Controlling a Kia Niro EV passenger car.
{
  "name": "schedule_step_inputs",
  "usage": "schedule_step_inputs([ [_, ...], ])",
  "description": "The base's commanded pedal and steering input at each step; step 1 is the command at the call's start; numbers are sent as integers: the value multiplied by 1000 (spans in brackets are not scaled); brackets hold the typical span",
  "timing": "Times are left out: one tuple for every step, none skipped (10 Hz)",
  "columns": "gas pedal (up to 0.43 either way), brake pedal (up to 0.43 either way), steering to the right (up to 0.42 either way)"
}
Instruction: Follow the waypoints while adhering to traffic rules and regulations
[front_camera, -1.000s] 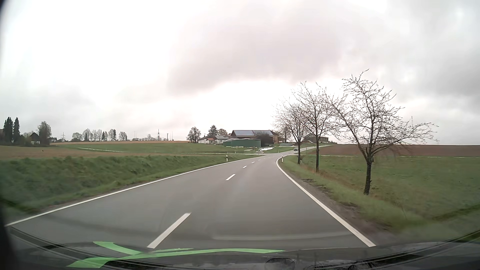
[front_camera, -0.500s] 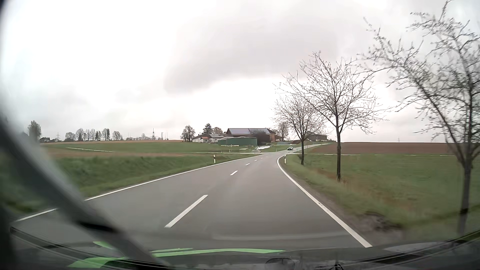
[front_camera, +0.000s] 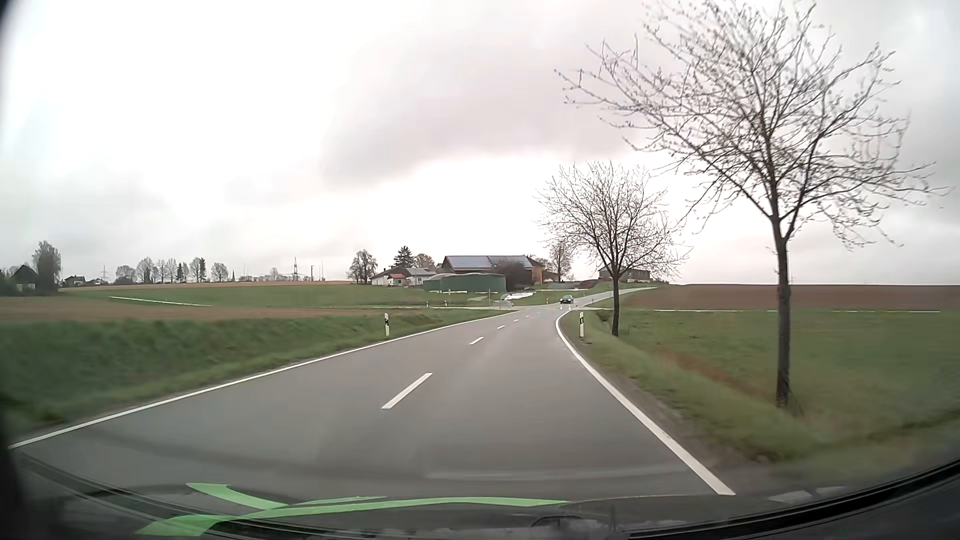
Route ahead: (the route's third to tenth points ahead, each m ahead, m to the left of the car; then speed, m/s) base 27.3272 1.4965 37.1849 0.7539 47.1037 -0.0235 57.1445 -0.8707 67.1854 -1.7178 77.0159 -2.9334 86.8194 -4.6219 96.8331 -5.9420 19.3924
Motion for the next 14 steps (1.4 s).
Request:
schedule_step_inputs([
  [138,0,6],
  [138,0,6],
  [138,0,6],
  [150,0,6],
  [157,0,6],
  [157,0,6],
  [157,0,6],
  [157,0,6],
  [157,0,7],
  [138,0,7],
  [98,0,7],
  [87,0,7],
  [87,0,7],
  [79,0,10],
])
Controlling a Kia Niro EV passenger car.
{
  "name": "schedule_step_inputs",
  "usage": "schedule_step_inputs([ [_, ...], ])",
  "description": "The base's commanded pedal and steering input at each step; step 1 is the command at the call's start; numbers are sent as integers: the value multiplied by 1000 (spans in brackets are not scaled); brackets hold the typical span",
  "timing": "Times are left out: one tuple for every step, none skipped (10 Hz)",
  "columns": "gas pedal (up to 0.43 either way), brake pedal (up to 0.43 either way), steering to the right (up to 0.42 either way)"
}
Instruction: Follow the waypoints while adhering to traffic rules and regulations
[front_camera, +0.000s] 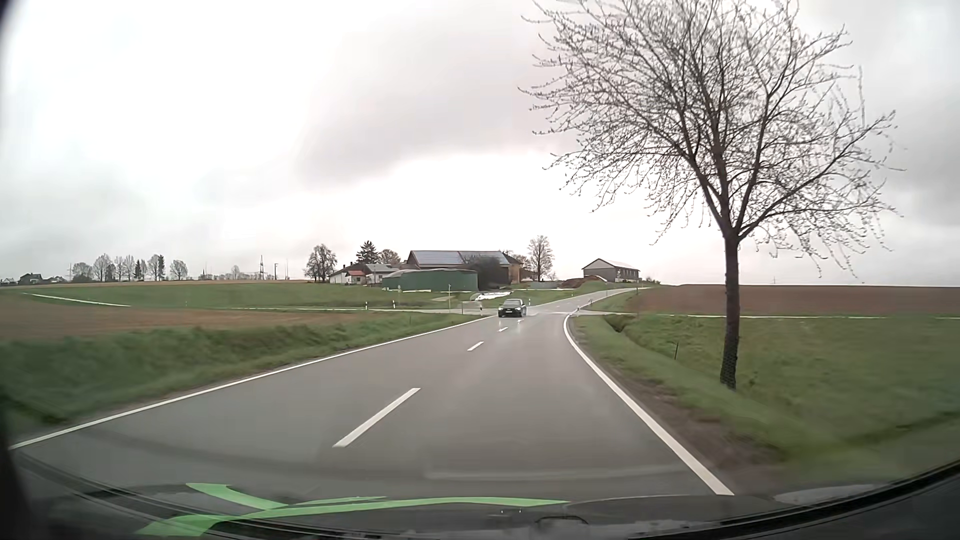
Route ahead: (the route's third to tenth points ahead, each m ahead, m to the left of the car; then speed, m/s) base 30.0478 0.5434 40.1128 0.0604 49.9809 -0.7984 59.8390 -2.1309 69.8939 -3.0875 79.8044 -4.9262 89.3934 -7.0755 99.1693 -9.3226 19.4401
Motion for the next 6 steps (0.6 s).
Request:
schedule_step_inputs([
  [87,0,12],
  [98,0,13],
  [118,0,14],
  [157,0,13],
  [169,0,13],
  [177,0,13],
])
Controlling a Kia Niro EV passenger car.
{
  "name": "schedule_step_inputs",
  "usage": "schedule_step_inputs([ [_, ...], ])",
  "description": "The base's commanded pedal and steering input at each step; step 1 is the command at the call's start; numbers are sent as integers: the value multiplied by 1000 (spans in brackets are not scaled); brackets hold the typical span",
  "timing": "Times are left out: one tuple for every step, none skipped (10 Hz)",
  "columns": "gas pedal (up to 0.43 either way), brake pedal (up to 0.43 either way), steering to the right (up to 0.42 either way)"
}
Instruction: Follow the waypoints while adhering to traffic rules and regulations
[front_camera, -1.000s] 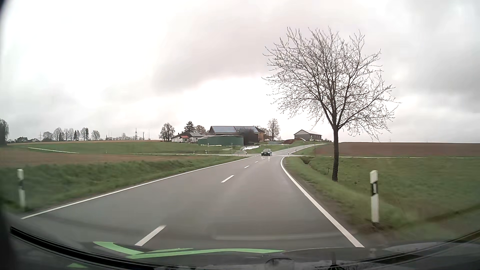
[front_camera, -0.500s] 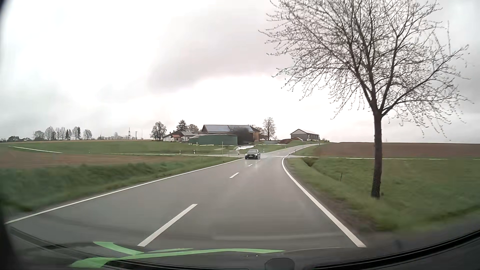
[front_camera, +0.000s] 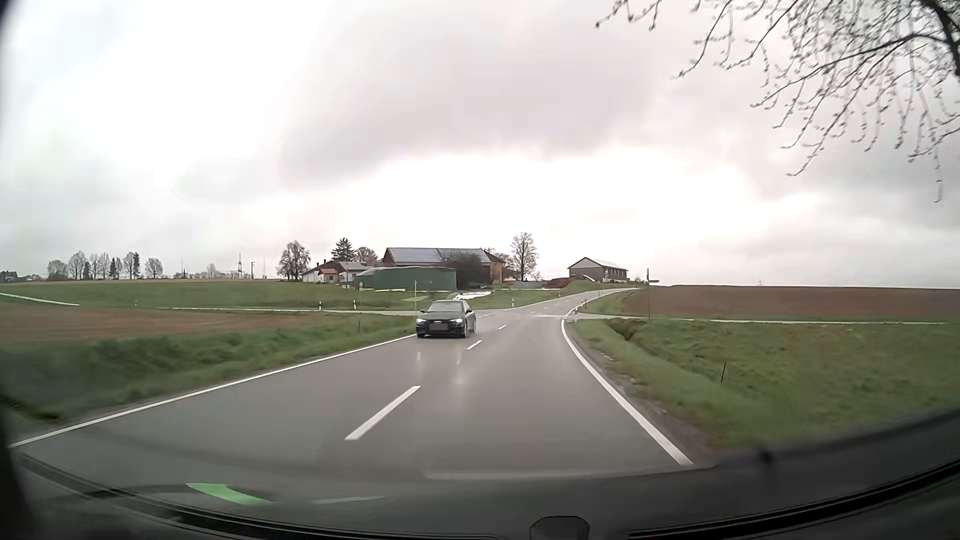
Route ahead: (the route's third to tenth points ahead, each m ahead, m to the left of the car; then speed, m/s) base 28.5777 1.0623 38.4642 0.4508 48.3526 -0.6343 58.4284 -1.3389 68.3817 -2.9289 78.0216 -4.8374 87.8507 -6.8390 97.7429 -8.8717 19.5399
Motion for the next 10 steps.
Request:
schedule_step_inputs([
  [189,0,13],
  [197,0,13],
  [197,0,13],
  [209,0,12],
  [209,0,11],
  [209,0,9],
  [197,0,8],
  [138,0,8],
  [118,0,8],
  [118,0,8],
])
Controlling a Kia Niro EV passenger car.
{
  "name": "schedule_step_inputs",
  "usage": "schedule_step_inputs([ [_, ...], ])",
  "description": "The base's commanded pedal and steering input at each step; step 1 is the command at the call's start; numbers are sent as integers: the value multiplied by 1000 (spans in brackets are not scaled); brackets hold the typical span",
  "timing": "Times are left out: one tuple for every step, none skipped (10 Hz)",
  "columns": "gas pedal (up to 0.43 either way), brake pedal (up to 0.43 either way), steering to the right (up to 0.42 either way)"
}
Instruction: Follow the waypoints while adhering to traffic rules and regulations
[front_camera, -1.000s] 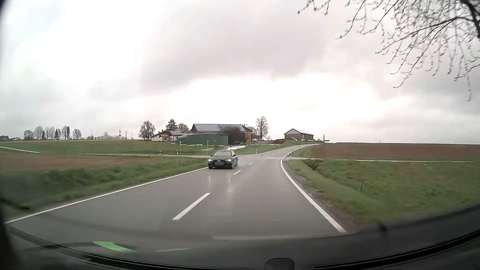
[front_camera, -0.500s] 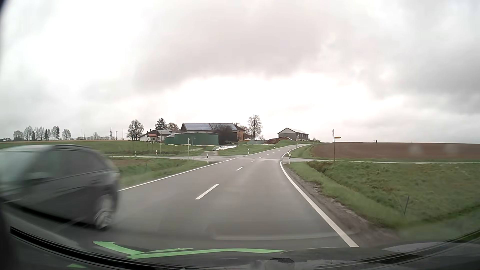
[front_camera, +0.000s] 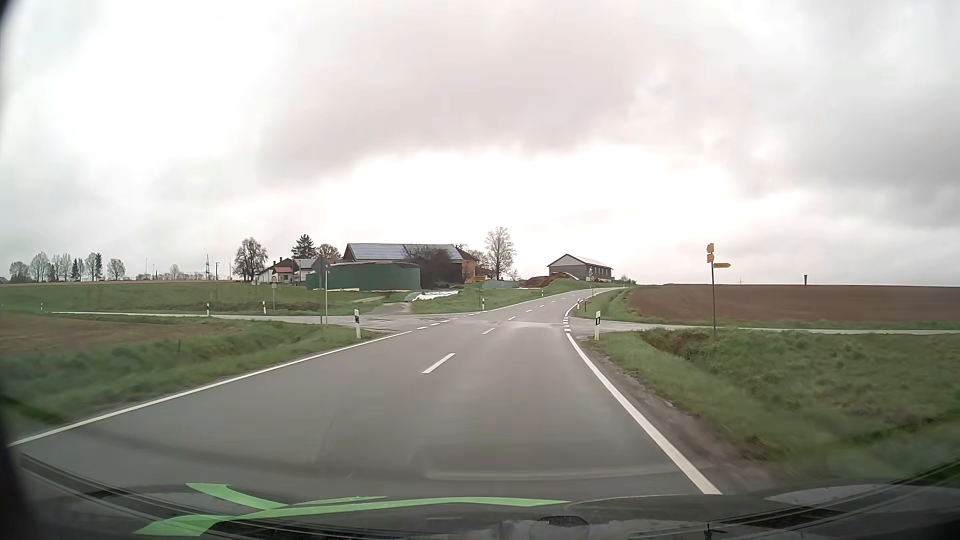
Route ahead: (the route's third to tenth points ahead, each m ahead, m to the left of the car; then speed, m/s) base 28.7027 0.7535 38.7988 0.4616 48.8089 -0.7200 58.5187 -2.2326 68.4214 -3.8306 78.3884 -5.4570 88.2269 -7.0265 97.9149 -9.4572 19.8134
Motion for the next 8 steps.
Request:
schedule_step_inputs([
  [118,0,8],
  [130,0,8],
  [157,0,8],
  [189,0,9],
  [189,0,9],
  [197,0,9],
  [197,0,9],
  [197,0,9],
])
